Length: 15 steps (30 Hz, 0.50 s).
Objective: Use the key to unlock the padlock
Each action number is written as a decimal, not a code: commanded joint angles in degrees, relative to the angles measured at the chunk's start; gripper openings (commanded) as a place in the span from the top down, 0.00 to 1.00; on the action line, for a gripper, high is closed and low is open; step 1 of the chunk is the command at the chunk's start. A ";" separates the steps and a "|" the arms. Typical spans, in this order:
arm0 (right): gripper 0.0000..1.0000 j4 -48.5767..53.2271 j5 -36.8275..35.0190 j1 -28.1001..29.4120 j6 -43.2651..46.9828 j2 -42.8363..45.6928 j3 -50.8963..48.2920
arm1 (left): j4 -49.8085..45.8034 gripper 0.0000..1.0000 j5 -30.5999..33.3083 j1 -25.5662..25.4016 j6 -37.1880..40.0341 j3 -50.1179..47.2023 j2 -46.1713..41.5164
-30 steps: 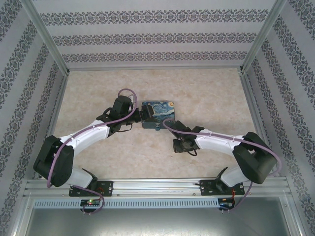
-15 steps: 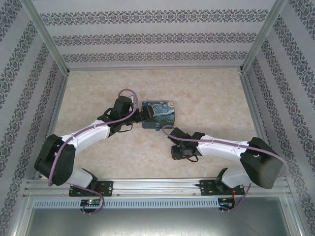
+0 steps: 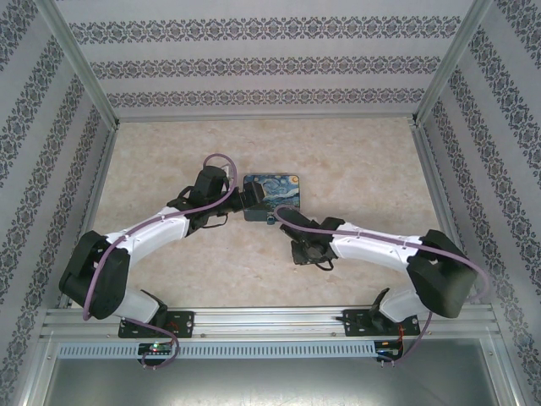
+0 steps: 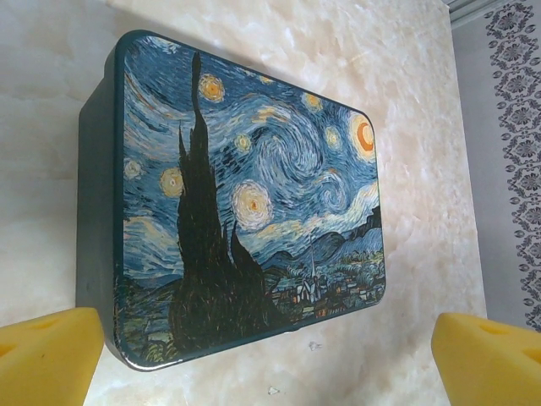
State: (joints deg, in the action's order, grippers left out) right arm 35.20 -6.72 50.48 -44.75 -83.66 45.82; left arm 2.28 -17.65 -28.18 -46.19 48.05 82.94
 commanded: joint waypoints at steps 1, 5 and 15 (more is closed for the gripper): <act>0.62 1.37 -2.13 -0.03 -2.89 -2.42 1.61 | 2.28 0.00 -0.54 -0.91 -0.52 -0.72 -0.29; 0.63 0.19 -1.57 0.23 -3.85 -4.41 1.46 | 2.52 0.00 -0.64 -0.82 -0.28 -0.96 -0.56; 0.66 -1.26 -1.27 1.11 -5.42 -10.85 2.63 | 3.43 0.00 -1.43 -0.89 -0.17 -1.56 -0.63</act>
State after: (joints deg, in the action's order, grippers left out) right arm 35.46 -7.46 50.89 -48.42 -91.57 48.16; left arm 3.42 -18.04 -28.18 -46.17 47.20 82.94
